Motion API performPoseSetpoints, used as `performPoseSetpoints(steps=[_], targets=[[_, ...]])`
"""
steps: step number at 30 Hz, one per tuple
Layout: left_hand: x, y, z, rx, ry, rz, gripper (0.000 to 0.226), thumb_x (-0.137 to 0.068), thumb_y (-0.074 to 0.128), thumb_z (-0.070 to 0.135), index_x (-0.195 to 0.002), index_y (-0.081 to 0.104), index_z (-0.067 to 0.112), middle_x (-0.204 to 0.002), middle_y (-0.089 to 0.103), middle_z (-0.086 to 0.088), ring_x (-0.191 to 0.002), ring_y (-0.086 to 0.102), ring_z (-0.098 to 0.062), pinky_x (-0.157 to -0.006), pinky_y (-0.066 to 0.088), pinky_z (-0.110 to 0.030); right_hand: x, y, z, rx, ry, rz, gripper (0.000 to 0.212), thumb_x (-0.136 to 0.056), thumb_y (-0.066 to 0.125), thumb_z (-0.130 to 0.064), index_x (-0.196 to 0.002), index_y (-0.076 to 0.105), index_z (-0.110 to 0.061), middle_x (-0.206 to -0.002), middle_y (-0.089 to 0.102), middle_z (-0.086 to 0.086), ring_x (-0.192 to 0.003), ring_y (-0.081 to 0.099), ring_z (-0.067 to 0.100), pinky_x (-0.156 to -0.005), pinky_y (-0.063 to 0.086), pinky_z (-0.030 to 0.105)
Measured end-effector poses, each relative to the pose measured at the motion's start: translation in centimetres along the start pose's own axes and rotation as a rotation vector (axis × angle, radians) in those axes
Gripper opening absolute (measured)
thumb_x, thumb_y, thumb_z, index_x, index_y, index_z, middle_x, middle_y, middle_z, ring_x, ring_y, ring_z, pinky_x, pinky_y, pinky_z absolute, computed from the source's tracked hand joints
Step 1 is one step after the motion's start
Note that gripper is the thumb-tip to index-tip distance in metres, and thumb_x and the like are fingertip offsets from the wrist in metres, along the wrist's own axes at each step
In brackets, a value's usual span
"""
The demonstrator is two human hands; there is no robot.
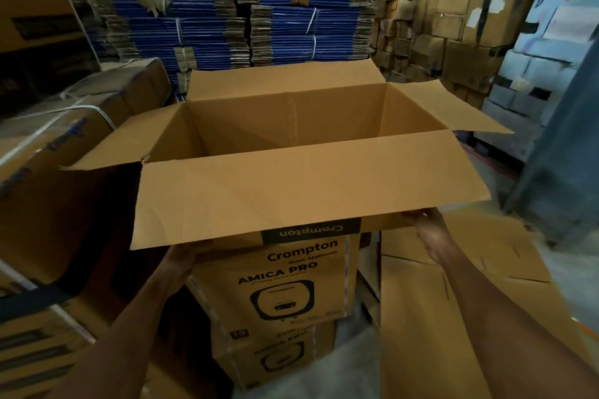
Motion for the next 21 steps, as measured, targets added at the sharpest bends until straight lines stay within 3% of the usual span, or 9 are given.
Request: performPoseSetpoints(steps=[2, 4, 7, 10, 13, 15, 18, 21], targets=[[0.1, -0.4, 0.6, 0.015, 0.051, 0.038, 0.073, -0.091, 0.073, 0.006, -0.150, 0.034, 0.019, -0.130, 0.058, -0.013, -0.119, 0.059, -0.037, -0.093, 0.053, -0.053, -0.6, -0.3, -0.9, 0.011, -0.059, 0.025, 0.065, -0.087, 0.079, -0.021, -0.143, 0.046, -0.019, -0.135, 0.058, 0.001, -0.127, 0.053, 0.026, -0.099, 0.044, 0.039], [1.3, 0.0, 2.6, 0.052, 0.108, 0.044, 0.097, -0.074, 0.088, 0.017, -0.147, 0.026, 0.028, -0.127, 0.054, -0.002, -0.113, 0.060, -0.025, -0.087, 0.056, -0.050, -0.9, -0.2, -2.1, -0.028, -0.082, 0.028, 0.075, -0.082, 0.085, -0.023, -0.143, 0.043, -0.025, -0.135, 0.059, -0.003, -0.126, 0.055, 0.024, -0.108, 0.044, 0.044], [1.8, 0.1, 5.8, 0.106, 0.205, 0.056, 0.074, -0.082, 0.083, 0.015, -0.133, 0.031, 0.025, -0.123, 0.054, 0.002, -0.111, 0.059, -0.018, -0.081, 0.053, -0.040, -1.4, 0.4, -4.2, -0.107, -0.112, 0.015, 0.077, -0.078, 0.086, -0.022, -0.141, 0.043, -0.031, -0.134, 0.061, -0.005, -0.122, 0.059, 0.022, -0.096, 0.052, 0.044], [1.7, -0.7, 9.5, 0.069, 0.294, 0.102, 0.066, -0.085, 0.079, 0.012, -0.130, 0.032, 0.024, -0.123, 0.053, 0.004, -0.114, 0.057, -0.019, -0.084, 0.056, -0.047, -1.7, 1.2, -7.5, -0.140, -0.162, 0.038, 0.063, -0.082, 0.082, -0.021, -0.135, 0.049, -0.029, -0.132, 0.061, -0.004, -0.119, 0.060, 0.022, -0.074, 0.055, 0.035], [1.8, -1.5, 12.6, 0.076, 0.361, 0.113, 0.065, -0.085, 0.079, 0.014, -0.131, 0.034, 0.027, -0.123, 0.051, 0.009, -0.113, 0.053, -0.013, -0.091, 0.051, -0.051, -2.6, 1.5, -10.8, -0.107, -0.205, 0.074, 0.068, -0.072, 0.085, -0.041, -0.130, 0.051, -0.042, -0.131, 0.062, -0.008, -0.118, 0.059, 0.021, -0.095, 0.053, 0.052], [1.9, -1.8, 14.2, 0.083, 0.390, 0.111, 0.061, -0.088, 0.077, 0.017, -0.131, 0.035, 0.029, -0.122, 0.051, 0.012, -0.109, 0.051, -0.010, -0.093, 0.049, -0.053, -3.1, 1.5, -12.8, -0.031, -0.267, 0.088, 0.062, -0.071, 0.082, -0.049, -0.124, 0.051, -0.050, -0.129, 0.063, -0.009, -0.117, 0.059, 0.021, -0.102, 0.049, 0.052], [2.0, -2.4, 15.8, 0.052, 0.416, 0.127, 0.062, -0.087, 0.077, 0.030, -0.134, 0.036, 0.030, -0.123, 0.053, 0.009, -0.111, 0.052, -0.014, -0.097, 0.047, -0.054, -3.0, 1.5, -15.7, 0.013, -0.327, 0.108, 0.057, -0.081, 0.076, -0.046, -0.132, 0.052, -0.040, -0.130, 0.061, -0.006, -0.117, 0.057, 0.023, -0.103, 0.047, 0.049], [2.0, -3.0, 16.6, 0.078, 0.430, 0.145, 0.067, -0.086, 0.077, 0.037, -0.139, 0.036, 0.027, -0.123, 0.055, 0.008, -0.111, 0.055, -0.014, -0.090, 0.047, -0.042, -3.4, 1.6, -17.7, -0.005, -0.335, 0.133, 0.061, -0.076, 0.075, -0.050, -0.133, 0.057, -0.033, -0.126, 0.066, -0.002, -0.113, 0.062, 0.025, -0.101, 0.050, 0.050]])
Point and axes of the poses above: each hand's wrist, its own x-axis away from the middle knuckle, its own y-axis out of the palm, z = x × y, the point moved 8 cm from there along -x, towards the middle knuckle
